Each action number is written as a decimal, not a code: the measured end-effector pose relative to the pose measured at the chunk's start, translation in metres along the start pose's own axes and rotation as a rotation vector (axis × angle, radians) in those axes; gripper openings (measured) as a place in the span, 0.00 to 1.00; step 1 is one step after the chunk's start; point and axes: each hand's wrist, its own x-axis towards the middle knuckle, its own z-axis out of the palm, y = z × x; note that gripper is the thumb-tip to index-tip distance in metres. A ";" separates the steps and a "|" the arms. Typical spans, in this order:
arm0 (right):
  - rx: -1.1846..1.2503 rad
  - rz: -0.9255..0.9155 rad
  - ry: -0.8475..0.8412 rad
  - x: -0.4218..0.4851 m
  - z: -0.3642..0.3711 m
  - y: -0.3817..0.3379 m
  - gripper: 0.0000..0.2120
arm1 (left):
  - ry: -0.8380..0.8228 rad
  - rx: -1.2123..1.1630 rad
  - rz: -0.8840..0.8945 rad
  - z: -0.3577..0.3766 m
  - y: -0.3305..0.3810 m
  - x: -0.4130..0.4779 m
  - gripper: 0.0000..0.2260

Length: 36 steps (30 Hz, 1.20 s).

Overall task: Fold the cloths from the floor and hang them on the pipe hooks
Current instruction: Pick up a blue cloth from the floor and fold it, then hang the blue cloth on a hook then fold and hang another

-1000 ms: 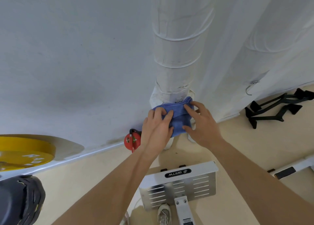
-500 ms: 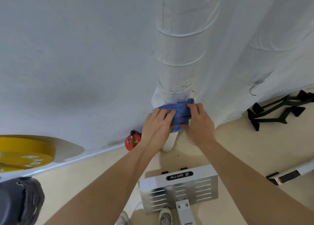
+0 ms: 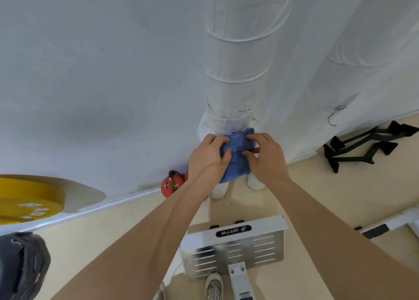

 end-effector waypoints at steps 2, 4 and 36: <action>-0.006 0.016 -0.022 0.000 -0.001 -0.002 0.17 | -0.021 -0.002 -0.033 -0.001 0.003 0.000 0.12; -0.062 0.038 -0.105 -0.001 -0.007 -0.008 0.19 | -0.083 -0.020 -0.042 -0.006 0.006 -0.004 0.13; -0.451 -0.206 -0.597 -0.091 0.032 -0.210 0.28 | -0.283 0.134 -0.528 -0.193 -0.068 -0.180 0.26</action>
